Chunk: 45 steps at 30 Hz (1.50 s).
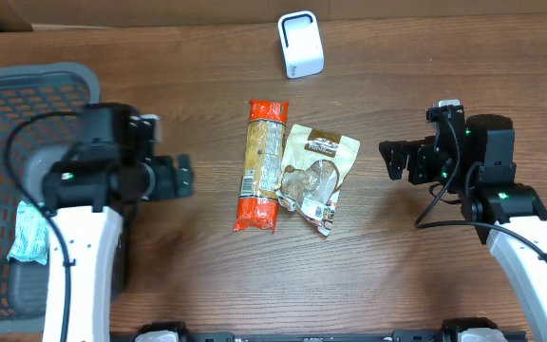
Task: Scan the item barcode
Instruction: 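Lay the brown bag beside the spaghetti pack and release, then move the left gripper back into the basket toward the white tube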
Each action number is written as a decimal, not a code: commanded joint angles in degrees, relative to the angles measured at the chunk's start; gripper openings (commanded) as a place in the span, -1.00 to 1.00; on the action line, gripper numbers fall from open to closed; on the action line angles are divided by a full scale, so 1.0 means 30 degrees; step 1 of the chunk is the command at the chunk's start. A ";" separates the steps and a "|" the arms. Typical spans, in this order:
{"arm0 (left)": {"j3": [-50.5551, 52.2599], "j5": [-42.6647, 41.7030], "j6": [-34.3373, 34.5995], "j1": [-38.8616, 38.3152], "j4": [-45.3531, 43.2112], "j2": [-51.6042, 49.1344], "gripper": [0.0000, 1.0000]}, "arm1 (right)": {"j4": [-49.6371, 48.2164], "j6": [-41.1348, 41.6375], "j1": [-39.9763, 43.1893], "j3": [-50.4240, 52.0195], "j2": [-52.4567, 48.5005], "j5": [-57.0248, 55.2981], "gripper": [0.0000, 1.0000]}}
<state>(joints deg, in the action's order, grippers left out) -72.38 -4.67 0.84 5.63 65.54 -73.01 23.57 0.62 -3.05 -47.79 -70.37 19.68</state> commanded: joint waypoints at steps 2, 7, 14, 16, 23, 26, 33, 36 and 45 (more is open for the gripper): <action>-0.0255 -0.1501 -0.4619 0.2047 -0.0386 0.0131 0.98 | -0.0109 -0.0095 -0.0102 -0.0452 -0.0058 0.0117 1.00; -0.0255 -0.1246 -0.7198 0.3898 -0.0364 0.0087 0.99 | -0.0109 -0.0095 -0.0102 -0.0452 -0.0058 0.0117 1.00; -0.0255 -0.1559 -0.7708 0.6135 -0.1304 -0.0066 0.99 | -0.0109 -0.0095 -0.0102 -0.0452 -0.0058 0.0117 1.00; -0.0255 -0.2302 -0.7715 0.6360 -0.1304 -0.0175 1.00 | -0.0109 -0.0095 -0.0102 -0.0452 -0.0058 0.0117 1.00; -0.0568 -0.5989 -0.6761 0.6025 -0.2106 -0.0277 0.99 | -0.0109 -0.0087 -0.0102 -0.0452 -0.0058 0.0117 1.00; -0.1741 -0.6827 -0.4430 0.5974 -0.2098 -0.0270 0.99 | -0.0109 -0.0095 -0.0102 -0.0452 -0.0058 0.0117 1.00; -0.6433 -0.6725 -0.1013 0.6390 -0.1042 -0.0270 1.00 | -0.0109 -0.0095 -0.0102 -0.0452 -0.0058 0.0117 1.00; -0.8240 -0.5275 -0.1202 0.6921 -0.0437 -0.0248 1.00 | -0.0109 -0.0095 -0.0102 -0.0452 -0.0058 0.0117 1.00; -0.8998 -0.0794 0.1122 1.1679 0.0605 -0.0517 1.00 | -0.0109 -0.0095 -0.0102 -0.0452 -0.0058 0.0117 1.00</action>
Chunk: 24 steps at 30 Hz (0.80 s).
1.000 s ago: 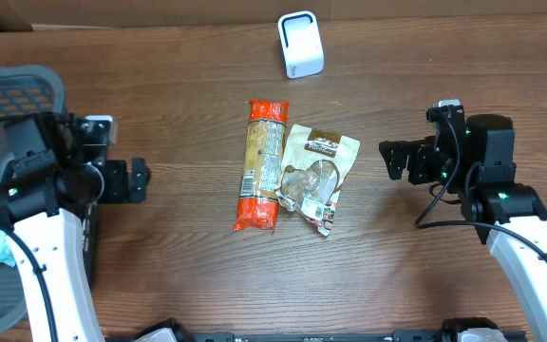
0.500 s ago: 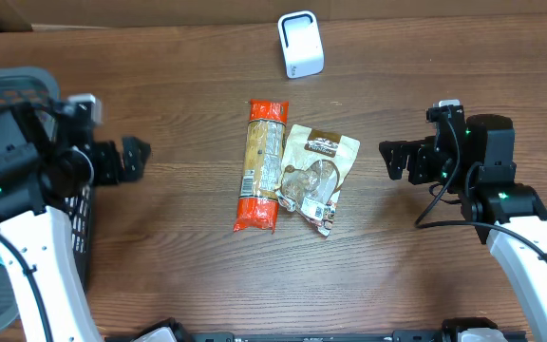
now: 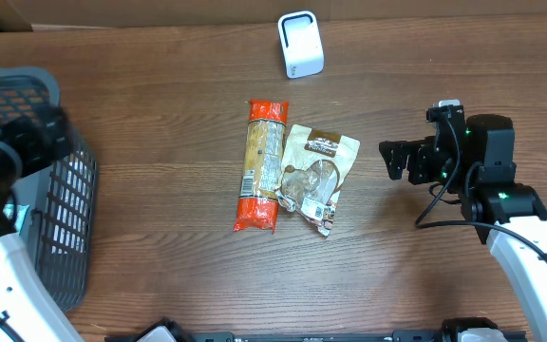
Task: Scan the item barcode
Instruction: 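Move the left gripper back into the basket toward the white tube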
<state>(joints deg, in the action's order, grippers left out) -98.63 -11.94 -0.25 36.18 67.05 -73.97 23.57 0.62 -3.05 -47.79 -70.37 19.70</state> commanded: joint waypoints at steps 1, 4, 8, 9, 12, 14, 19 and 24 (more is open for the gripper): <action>-0.0248 0.1632 0.1800 0.2113 0.0102 -0.0284 0.99 | -0.0109 -0.0095 -0.0102 -0.0452 -0.0058 0.0109 1.00; -0.0248 0.1668 0.2047 0.3446 0.0160 -0.0678 0.92 | -0.0109 -0.0095 -0.0102 -0.0452 -0.0058 0.0109 1.00; -0.0233 0.2907 0.1515 0.3534 0.0102 -0.1362 0.99 | -0.0109 -0.0095 -0.0102 -0.0452 -0.0058 0.0109 1.00; -0.0168 0.3067 0.1545 0.3497 0.0029 -0.1639 1.00 | -0.0109 -0.0095 -0.0102 -0.0452 -0.0058 0.0109 1.00; 0.0080 0.3067 0.2186 0.3614 -0.0124 -0.2681 0.99 | -0.0109 -0.0095 -0.0102 -0.0452 -0.0058 0.0109 1.00; 0.0095 0.2987 0.2266 0.3803 -0.0138 -0.3475 1.00 | -0.0109 -0.0095 -0.0102 -0.0452 -0.0058 0.0109 1.00; 0.0095 0.2565 0.1610 0.3840 -0.0211 -0.5238 1.00 | -0.0109 -0.0095 -0.0102 -0.0452 -0.0058 0.0109 1.00; 0.0095 0.1479 -0.0510 0.3803 0.0036 -0.7009 0.99 | -0.0109 -0.0095 -0.0102 -0.0452 -0.0058 0.0109 1.00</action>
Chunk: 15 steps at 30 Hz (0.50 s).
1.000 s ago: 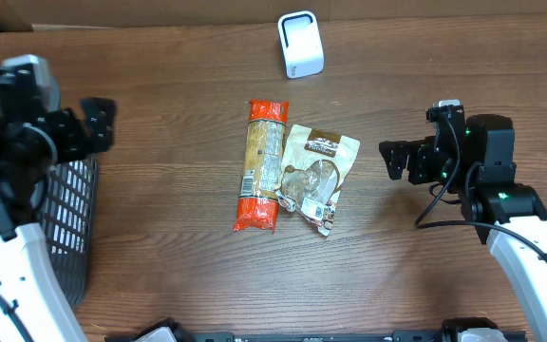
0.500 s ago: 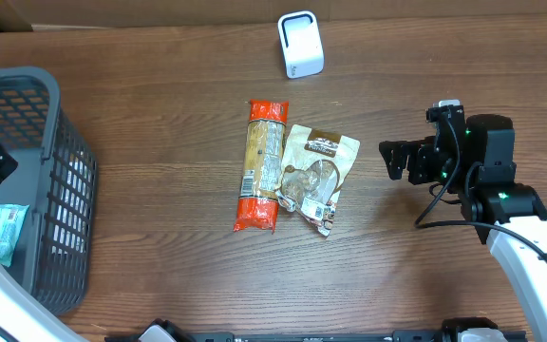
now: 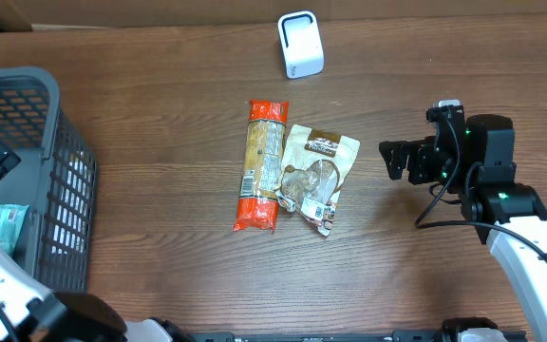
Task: Scan the item barcode
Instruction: 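Move the left gripper back into the basket toward the white tube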
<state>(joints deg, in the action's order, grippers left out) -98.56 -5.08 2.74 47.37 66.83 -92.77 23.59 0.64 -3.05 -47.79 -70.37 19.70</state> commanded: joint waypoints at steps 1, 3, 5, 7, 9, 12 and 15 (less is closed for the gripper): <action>0.0073 -0.0823 -0.1515 0.0073 0.0109 -0.1122 0.99 | -0.0117 -0.0095 -0.0102 -0.0452 -0.0058 0.0109 1.00; 0.0073 -0.1027 -0.2142 0.0058 0.0102 -0.1756 1.00 | -0.0117 -0.0102 -0.0102 -0.0452 -0.0058 0.0109 1.00; 0.0073 -0.2295 -0.3417 0.0058 -0.0015 -0.2375 1.00 | -0.0117 -0.0102 -0.0102 -0.0452 -0.0058 0.0109 1.00; 0.0073 -0.3570 -0.4619 0.0058 -0.0168 -0.3002 0.99 | -0.0117 -0.0102 -0.0102 -0.0452 -0.0058 0.0109 1.00; 0.0073 -0.4444 -0.5880 0.0058 -0.0240 -0.3657 1.00 | -0.0117 -0.0102 -0.0102 -0.0452 -0.0058 0.0109 1.00; 0.0073 -0.4692 -0.6513 0.0058 -0.0270 -0.4670 1.00 | -0.0109 -0.0102 -0.0102 -0.0452 -0.0058 0.0109 1.00; 0.0073 -0.4677 -0.6674 0.0058 -0.0291 -0.5741 1.00 | -0.0117 -0.0102 -0.0102 -0.0452 -0.0058 0.0109 1.00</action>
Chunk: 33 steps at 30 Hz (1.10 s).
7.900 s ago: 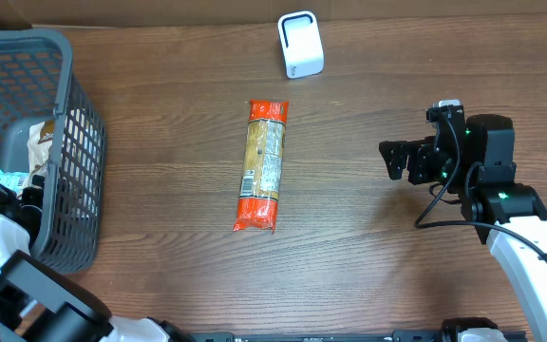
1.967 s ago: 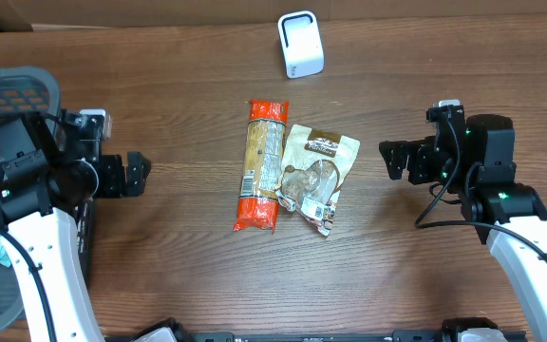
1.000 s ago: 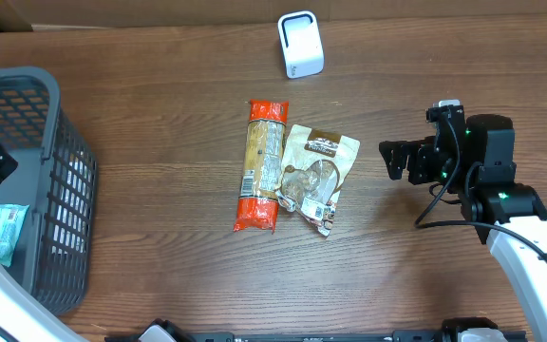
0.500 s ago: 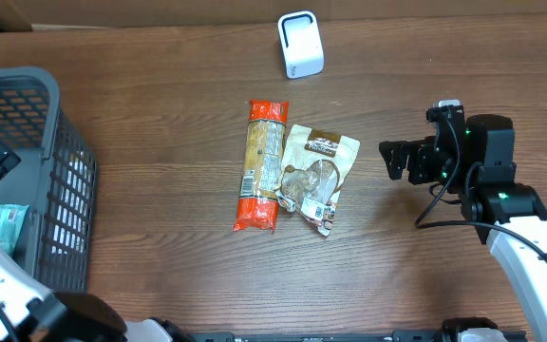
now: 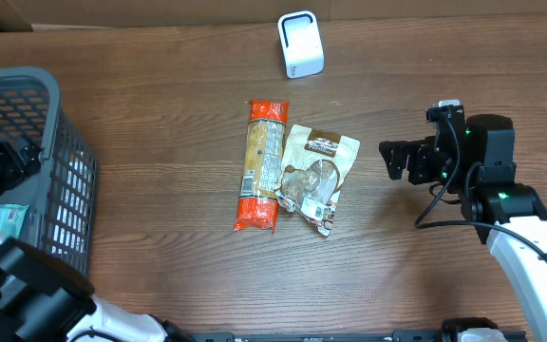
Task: Scan the item barcode
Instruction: 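Move the left gripper back into the basket toward the white tube, then grasp the white tube with gold cap and lift it out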
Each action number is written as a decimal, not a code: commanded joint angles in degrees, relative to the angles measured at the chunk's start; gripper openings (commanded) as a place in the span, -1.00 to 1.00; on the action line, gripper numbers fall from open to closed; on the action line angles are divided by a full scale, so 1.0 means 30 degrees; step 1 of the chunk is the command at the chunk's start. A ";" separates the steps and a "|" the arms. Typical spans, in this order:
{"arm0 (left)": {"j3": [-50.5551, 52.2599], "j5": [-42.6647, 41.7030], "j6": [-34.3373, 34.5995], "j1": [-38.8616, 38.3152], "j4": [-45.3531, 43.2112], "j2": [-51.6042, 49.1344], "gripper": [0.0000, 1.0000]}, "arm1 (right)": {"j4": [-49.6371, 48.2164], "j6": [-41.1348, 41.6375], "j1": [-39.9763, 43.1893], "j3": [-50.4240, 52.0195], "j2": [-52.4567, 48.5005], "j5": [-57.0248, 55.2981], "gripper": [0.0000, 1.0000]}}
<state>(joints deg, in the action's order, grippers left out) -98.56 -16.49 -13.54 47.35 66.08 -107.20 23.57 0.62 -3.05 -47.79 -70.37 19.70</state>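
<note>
The white barcode scanner [image 5: 300, 45] stands at the table's far middle. An orange-red pasta pack [image 5: 260, 166] lies at the centre, and a brown-and-white snack bag [image 5: 315, 176] touches its right side. My right gripper [image 5: 396, 160] hovers open to the right of the bag, pointing at it and holding nothing. My left gripper [image 5: 9, 160] is down inside the grey basket [image 5: 57, 195] at the far left. A teal packet [image 5: 8, 218] lies just below it, and its jaws do not show clearly.
The basket's tall mesh wall stands between my left arm and the items. A strip of cardboard runs along the table's far edge. My left arm's lower link [image 5: 36, 294] fills the bottom left corner.
My left gripper has shifted slightly right inside the basket and now covers part of the teal packet. The arm's lower link looms larger at bottom left. Items, scanner and right arm are unchanged.
At first my left gripper reached out over the table to the right of the basket, with the teal packet lying inside. Later the arm was over the basket's left side, then down in it at the frame's edge. The right arm and both items stayed put.
</note>
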 commanded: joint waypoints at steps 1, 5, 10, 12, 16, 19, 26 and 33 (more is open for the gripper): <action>0.0073 -0.0874 -0.1304 0.0066 -0.0036 -0.1355 1.00 | -0.0109 -0.0095 -0.0102 -0.0452 -0.0058 0.0109 1.00; 0.0073 -0.0860 -0.1617 0.0066 -0.0036 -0.2914 1.00 | -0.0109 -0.0095 -0.0102 -0.0452 -0.0058 0.0109 1.00; 0.0073 -0.0743 -0.1996 0.0066 -0.0175 -0.4488 1.00 | -0.0109 -0.0095 -0.0102 -0.0452 -0.0058 0.0109 1.00; 0.0073 -0.0765 -0.2004 0.0058 -0.0240 -0.5020 1.00 | -0.0109 -0.0095 -0.0102 -0.0452 -0.0058 0.0109 1.00; 0.0073 -0.0954 -0.2011 -0.0153 -0.0386 -0.6120 1.00 | -0.0109 -0.0095 -0.0102 -0.0452 -0.0058 0.0109 1.00; 0.0073 -0.0947 -0.2076 -0.0342 -0.0459 -0.6703 1.00 | -0.0109 -0.0095 -0.0102 -0.0452 -0.0058 0.0109 1.00; 0.0073 -0.0860 -0.2055 -0.0546 -0.0474 -0.7446 0.44 | -0.0109 -0.0095 -0.0102 -0.0452 -0.0058 0.0109 1.00; 0.0058 -0.0721 -0.1042 -0.0415 -0.0277 -0.7446 -0.39 | -0.0109 -0.0087 -0.0102 -0.0452 -0.0058 0.0109 1.00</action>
<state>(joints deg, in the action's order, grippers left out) -99.37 -20.32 -19.33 46.15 64.64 -126.08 23.59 0.60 -3.05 -47.79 -70.37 19.68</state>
